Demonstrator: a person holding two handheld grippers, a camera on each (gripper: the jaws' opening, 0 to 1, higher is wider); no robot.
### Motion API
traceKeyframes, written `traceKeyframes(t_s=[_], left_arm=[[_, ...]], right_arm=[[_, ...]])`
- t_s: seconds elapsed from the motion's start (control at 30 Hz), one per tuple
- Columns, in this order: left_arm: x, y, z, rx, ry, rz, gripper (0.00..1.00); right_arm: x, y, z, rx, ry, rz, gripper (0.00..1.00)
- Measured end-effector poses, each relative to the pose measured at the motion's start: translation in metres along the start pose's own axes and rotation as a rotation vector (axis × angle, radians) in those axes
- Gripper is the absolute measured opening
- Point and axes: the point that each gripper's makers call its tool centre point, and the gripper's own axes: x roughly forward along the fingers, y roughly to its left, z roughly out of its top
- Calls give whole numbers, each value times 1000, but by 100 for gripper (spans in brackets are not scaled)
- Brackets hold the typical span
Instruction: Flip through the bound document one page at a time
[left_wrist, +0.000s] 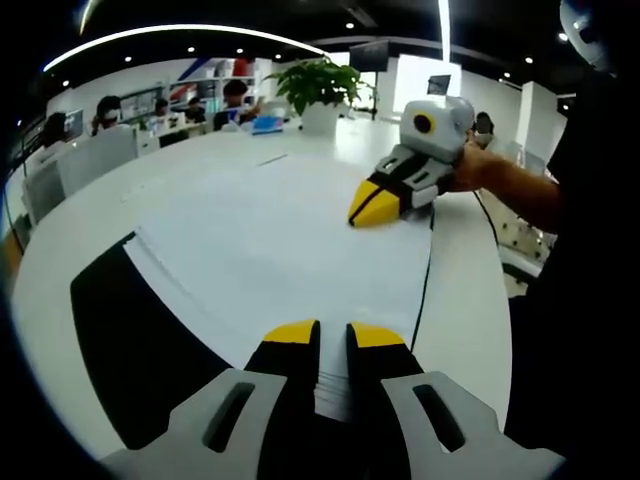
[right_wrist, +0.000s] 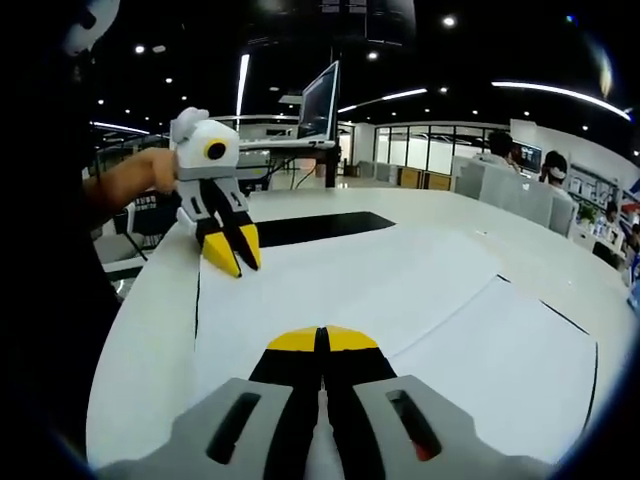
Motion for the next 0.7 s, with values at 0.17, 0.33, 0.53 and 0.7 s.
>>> traceKeyframes(t_s=[0.17, 0.33, 0.53, 0.7], left_arm=[[1, 0, 0, -4, -4, 2, 14], [1, 0, 0, -6, -6, 4, 14], [1, 0, 0, -9, -10, 4, 14], [0, 0, 0, -16, -20, 4, 14]], right_arm=[[-2, 4, -2, -5, 11, 3, 2], [-3, 6, -3, 6, 6, 3, 2], [-4, 10, -3, 4, 10, -5, 2], [-5, 13, -4, 8, 11, -7, 2]])
